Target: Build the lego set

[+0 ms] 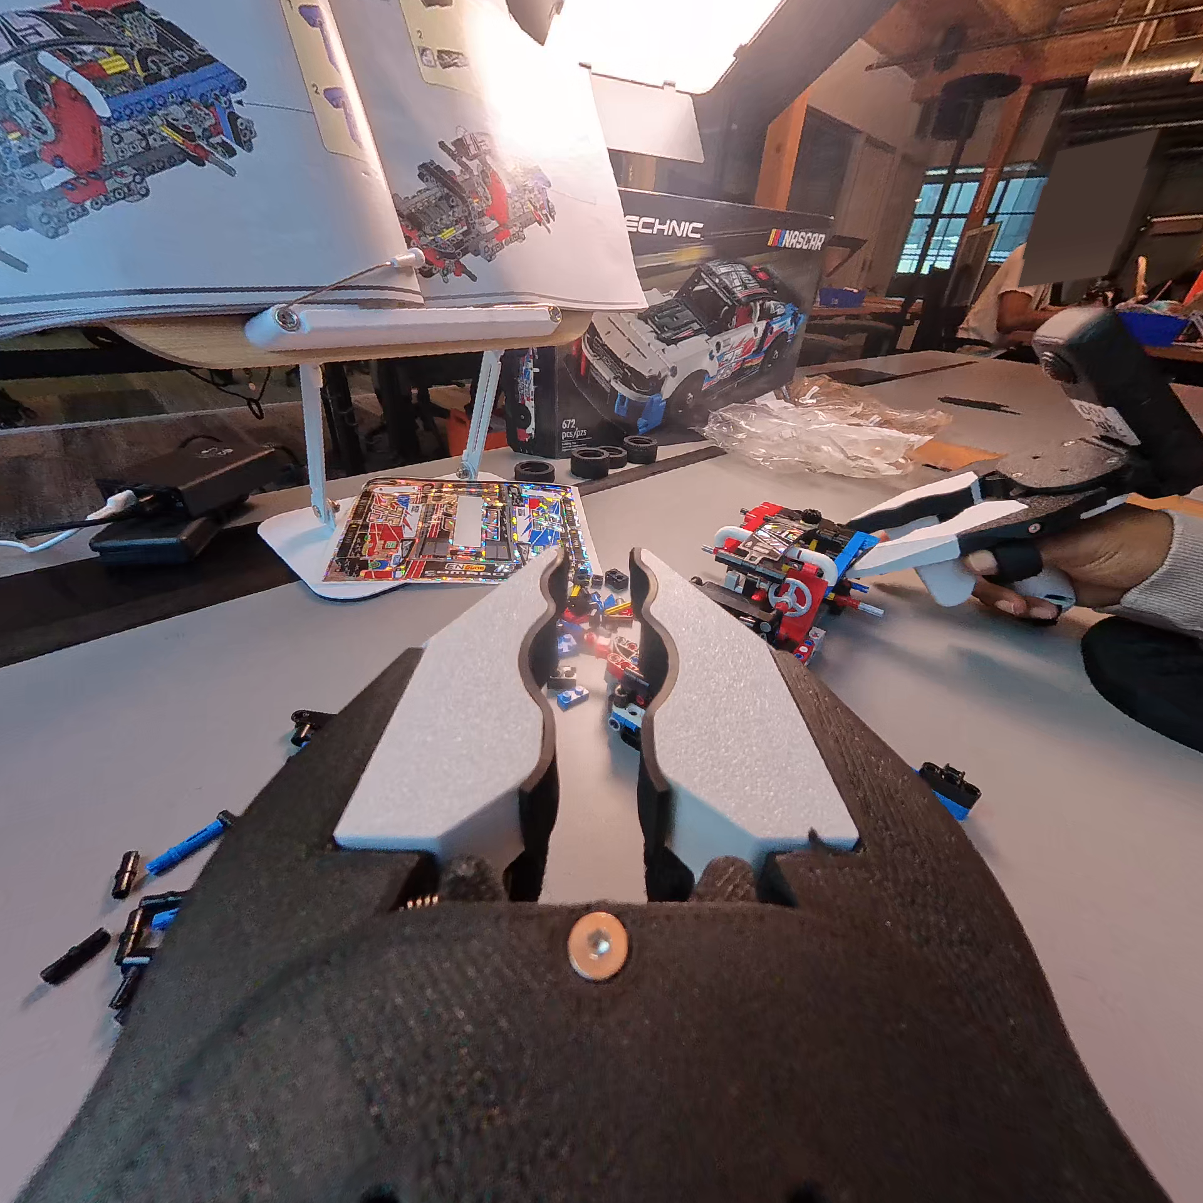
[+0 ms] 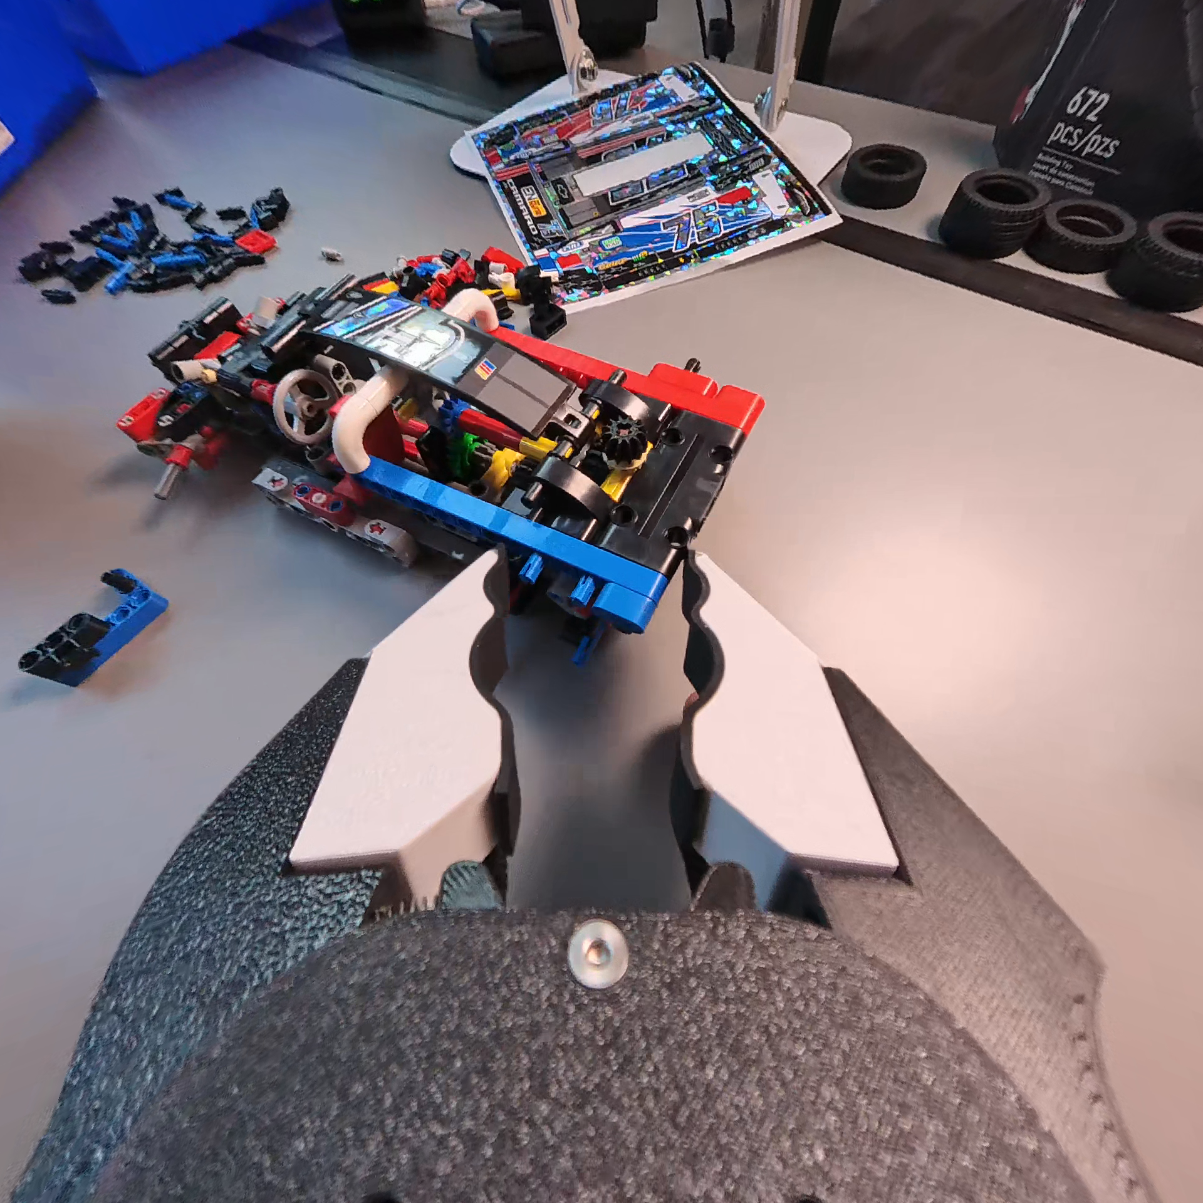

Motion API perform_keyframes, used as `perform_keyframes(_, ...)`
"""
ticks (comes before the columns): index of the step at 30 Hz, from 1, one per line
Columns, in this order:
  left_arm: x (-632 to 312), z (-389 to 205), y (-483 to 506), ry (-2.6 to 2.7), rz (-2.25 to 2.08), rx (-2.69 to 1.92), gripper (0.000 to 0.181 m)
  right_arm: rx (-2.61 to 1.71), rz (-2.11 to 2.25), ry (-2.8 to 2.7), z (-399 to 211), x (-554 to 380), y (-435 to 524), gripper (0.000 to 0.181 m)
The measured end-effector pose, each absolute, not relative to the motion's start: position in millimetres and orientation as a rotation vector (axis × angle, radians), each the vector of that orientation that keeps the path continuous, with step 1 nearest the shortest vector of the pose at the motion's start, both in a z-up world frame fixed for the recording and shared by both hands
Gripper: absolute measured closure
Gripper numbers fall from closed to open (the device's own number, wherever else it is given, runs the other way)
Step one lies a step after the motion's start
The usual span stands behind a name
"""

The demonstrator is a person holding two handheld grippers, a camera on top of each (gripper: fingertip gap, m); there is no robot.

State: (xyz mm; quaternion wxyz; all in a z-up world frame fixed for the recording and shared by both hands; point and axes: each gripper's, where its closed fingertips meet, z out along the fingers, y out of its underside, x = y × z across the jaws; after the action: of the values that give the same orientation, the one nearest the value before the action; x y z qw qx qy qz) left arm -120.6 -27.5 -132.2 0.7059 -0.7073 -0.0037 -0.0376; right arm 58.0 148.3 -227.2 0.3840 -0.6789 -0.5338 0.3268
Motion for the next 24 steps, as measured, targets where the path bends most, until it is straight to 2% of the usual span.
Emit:
perform_keyframes(14, -113.1, -138.3, -24.9, 0.041, -0.066, -1.613, 0.164, -1.625, 0.78, -1.497, -217.9, 56.6, 125.9, 0.133)
perform_keyframes(19, -110.6, -137.5, -24.7, 0.052, -0.073, -1.611, 0.165, -1.314, 1.152, -1.687, -164.4, 61.1, 52.6, 0.139)
perform_keyframes(21, -106.7, -140.3, -23.1, 0.066, -0.09, -1.623, 0.165, -1.228, 1.19, -1.889, -178.4, 60.4, 10.1, 0.138)
perform_keyframes(24, -97.7, -145.2, -21.2, 0.1, -0.116, -1.645, 0.165, -1.176, 0.99, -2.148, -225.6, 52.3, -19.1, 0.128)
